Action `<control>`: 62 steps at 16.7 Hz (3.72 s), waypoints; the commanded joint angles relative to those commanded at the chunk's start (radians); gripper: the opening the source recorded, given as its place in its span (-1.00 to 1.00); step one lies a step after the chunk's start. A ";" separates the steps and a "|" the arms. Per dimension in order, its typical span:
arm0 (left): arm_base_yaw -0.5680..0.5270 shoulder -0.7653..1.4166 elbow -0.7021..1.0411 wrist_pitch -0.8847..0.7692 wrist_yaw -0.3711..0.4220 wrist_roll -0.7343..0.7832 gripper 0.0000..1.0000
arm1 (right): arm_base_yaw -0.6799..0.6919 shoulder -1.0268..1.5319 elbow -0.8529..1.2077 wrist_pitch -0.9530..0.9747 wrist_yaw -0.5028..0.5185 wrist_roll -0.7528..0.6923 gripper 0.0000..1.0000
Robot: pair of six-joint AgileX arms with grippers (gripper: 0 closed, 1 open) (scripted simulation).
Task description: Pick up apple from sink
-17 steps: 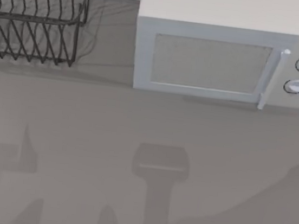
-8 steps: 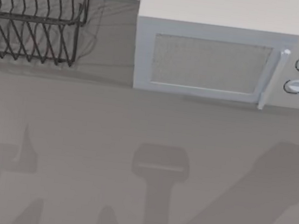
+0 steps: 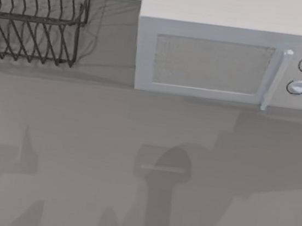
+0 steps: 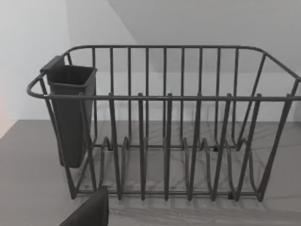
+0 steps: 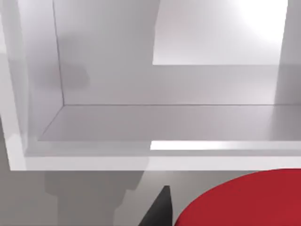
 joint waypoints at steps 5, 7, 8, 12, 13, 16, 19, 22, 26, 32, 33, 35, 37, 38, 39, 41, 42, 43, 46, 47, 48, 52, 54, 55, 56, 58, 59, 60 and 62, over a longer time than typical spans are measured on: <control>0.000 0.000 0.000 0.000 0.000 0.000 1.00 | 0.001 -0.037 0.048 -0.063 0.000 0.000 -1.00; 0.000 0.000 0.000 0.000 0.000 0.000 1.00 | 0.003 -0.035 0.046 -0.061 -0.001 0.002 -1.00; 0.000 0.000 0.000 0.000 0.000 0.000 1.00 | 0.006 -0.035 0.046 -0.061 0.000 0.004 -1.00; 0.000 0.000 0.000 0.000 0.000 0.000 1.00 | 0.117 -0.029 0.055 -0.061 0.009 0.109 -1.00; 0.000 0.000 0.000 0.000 0.000 0.000 1.00 | 0.170 -0.026 0.058 -0.061 0.012 0.160 -1.00; 0.000 0.000 0.000 0.000 0.000 0.000 1.00 | 0.384 -0.016 0.067 -0.063 0.020 0.367 -1.00; 0.000 0.000 0.000 0.000 0.000 0.000 1.00 | 0.619 -0.009 0.066 -0.063 0.022 0.616 -1.00; 0.000 0.000 0.000 0.000 0.000 0.000 1.00 | 0.787 0.001 0.055 -0.066 0.020 0.786 -1.00; 0.000 0.000 0.000 0.000 0.000 0.000 1.00 | 0.884 0.004 0.047 -0.070 0.016 0.876 -1.00; 0.000 0.000 0.000 0.000 0.000 0.000 1.00 | 0.882 0.002 0.033 -0.053 0.014 0.877 -1.00; 0.000 0.000 0.000 0.000 0.000 0.000 1.00 | 0.884 0.005 0.009 -0.030 0.014 0.877 -1.00; 0.000 0.000 0.000 0.000 0.000 0.000 1.00 | 0.888 0.013 -0.059 0.042 0.014 0.876 -1.00; 0.000 0.000 0.000 0.000 0.000 0.000 1.00 | 0.892 0.025 -0.142 0.141 0.014 0.877 -1.00; 0.000 0.000 0.000 0.000 0.000 0.000 1.00 | 0.893 0.031 -0.185 0.195 0.014 0.877 -1.00; 0.000 0.000 0.000 0.000 0.000 0.000 1.00 | 0.893 0.038 -0.225 0.245 0.014 0.878 -1.00; 0.000 0.000 0.000 0.000 0.000 0.000 1.00 | 0.891 0.050 -0.289 0.318 0.016 0.879 -1.00; 0.000 0.000 0.000 0.000 0.000 0.000 1.00 | 0.890 0.055 -0.309 0.339 0.016 0.880 -1.00; 0.000 0.000 0.000 0.000 0.000 0.000 1.00 | 0.889 0.058 -0.318 0.349 0.017 0.881 -1.00; 0.000 0.000 0.000 0.000 0.000 0.000 1.00 | 0.889 0.058 -0.319 0.350 0.017 0.881 -1.00; 0.000 0.000 0.000 0.000 0.000 0.000 1.00 | 0.889 0.058 -0.319 0.350 0.017 0.881 -1.00; 0.000 0.000 0.000 0.000 0.000 0.000 1.00 | 0.889 0.058 -0.319 0.350 0.017 0.881 -0.85; 0.000 0.000 0.000 0.000 0.000 0.000 1.00 | 0.889 0.058 -0.319 0.350 0.017 0.881 -0.25; 0.000 0.000 0.000 0.000 0.000 0.000 1.00 | 0.889 0.058 -0.319 0.350 0.017 0.881 0.06; 0.000 0.000 0.000 0.000 0.000 0.000 1.00 | 0.889 0.058 -0.319 0.350 0.017 0.881 0.21; 0.000 0.000 0.000 0.000 0.000 0.000 1.00 | 0.889 0.058 -0.319 0.350 0.017 0.881 0.36; 0.000 0.000 0.000 0.000 0.000 0.000 1.00 | 0.889 0.058 -0.319 0.350 0.017 0.881 0.66; 0.000 0.000 0.000 0.000 0.000 0.000 1.00 | 0.889 0.058 -0.319 0.350 0.017 0.881 0.81; 0.000 0.000 0.000 0.000 0.000 0.000 1.00 | 0.889 0.058 -0.319 0.350 0.017 0.881 0.96; 0.000 0.000 0.000 0.000 0.000 0.000 1.00 | 0.889 0.058 -0.319 0.350 0.017 0.881 1.00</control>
